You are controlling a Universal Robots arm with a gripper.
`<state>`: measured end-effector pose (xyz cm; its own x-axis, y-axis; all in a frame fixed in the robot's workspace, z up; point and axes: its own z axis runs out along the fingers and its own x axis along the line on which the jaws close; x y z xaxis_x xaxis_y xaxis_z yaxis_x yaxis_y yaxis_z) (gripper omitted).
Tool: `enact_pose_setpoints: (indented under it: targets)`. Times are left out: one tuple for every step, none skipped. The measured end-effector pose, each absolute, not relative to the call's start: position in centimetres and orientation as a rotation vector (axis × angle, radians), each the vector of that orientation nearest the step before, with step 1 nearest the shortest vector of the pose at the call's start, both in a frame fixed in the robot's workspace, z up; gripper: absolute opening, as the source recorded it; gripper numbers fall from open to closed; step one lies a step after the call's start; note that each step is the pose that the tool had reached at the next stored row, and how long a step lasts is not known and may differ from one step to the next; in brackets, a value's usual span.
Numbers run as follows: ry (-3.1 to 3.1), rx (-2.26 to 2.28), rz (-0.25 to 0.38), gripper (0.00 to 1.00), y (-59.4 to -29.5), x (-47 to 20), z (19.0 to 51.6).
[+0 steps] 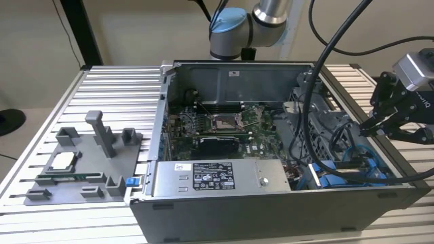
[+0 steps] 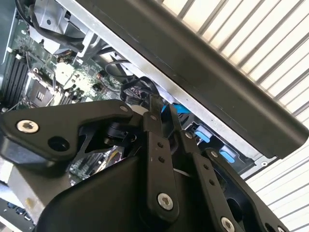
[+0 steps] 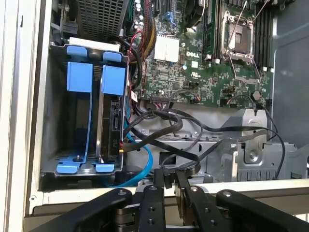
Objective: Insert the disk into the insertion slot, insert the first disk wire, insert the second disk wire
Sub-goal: 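Insert the second disk wire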
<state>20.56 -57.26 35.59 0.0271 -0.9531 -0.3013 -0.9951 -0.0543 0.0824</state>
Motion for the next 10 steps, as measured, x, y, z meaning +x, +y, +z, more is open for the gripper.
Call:
enact_pose_setpoints:
  targets:
    - [2.05, -2.137, 0.417, 1.0, -57.26, 20.56, 35.59]
    - [2.051, -2.137, 0.418, 1.0, -57.26, 20.55, 35.58]
    - [2.051, -2.138, 0.419, 1.0, -57.26, 20.56, 35.57]
    - [2.051, -2.138, 0.42, 1.0, -57.25, 20.57, 35.57]
    - [2.052, -2.138, 0.421, 1.0, -57.25, 20.56, 35.56]
    - [2.052, -2.138, 0.422, 1.0, -57.26, 20.56, 35.55]
    - [2.052, -2.138, 0.422, 1.0, -57.25, 20.56, 35.55]
    - [2.052, -2.138, 0.422, 1.0, -57.25, 20.56, 35.55]
    - [2.052, -2.138, 0.422, 1.0, -57.25, 20.57, 35.54]
    - [2.052, -2.138, 0.422, 1.0, -57.26, 20.56, 35.54]
